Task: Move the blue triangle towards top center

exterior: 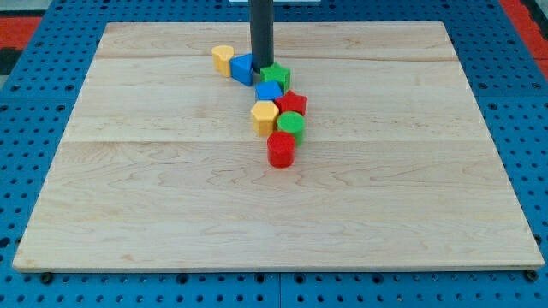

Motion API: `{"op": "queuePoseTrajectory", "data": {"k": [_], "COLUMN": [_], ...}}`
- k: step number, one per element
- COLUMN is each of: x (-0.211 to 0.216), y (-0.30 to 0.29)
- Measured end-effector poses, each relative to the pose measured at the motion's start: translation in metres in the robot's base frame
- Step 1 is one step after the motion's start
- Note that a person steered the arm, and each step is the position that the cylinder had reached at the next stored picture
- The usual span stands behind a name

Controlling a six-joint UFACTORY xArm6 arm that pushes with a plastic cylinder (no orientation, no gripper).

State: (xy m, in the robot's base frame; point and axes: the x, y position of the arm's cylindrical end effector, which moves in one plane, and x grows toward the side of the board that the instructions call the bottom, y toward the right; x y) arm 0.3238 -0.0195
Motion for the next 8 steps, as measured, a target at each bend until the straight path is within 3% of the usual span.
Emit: {"op": "queuePoseTrajectory", "data": {"k": [1, 2, 3, 6, 8], "x": [0.053, 0.060, 0.025, -0.035, -0.051], "y": [-0.032, -0.082, -0.080, 0.060, 0.043]}}
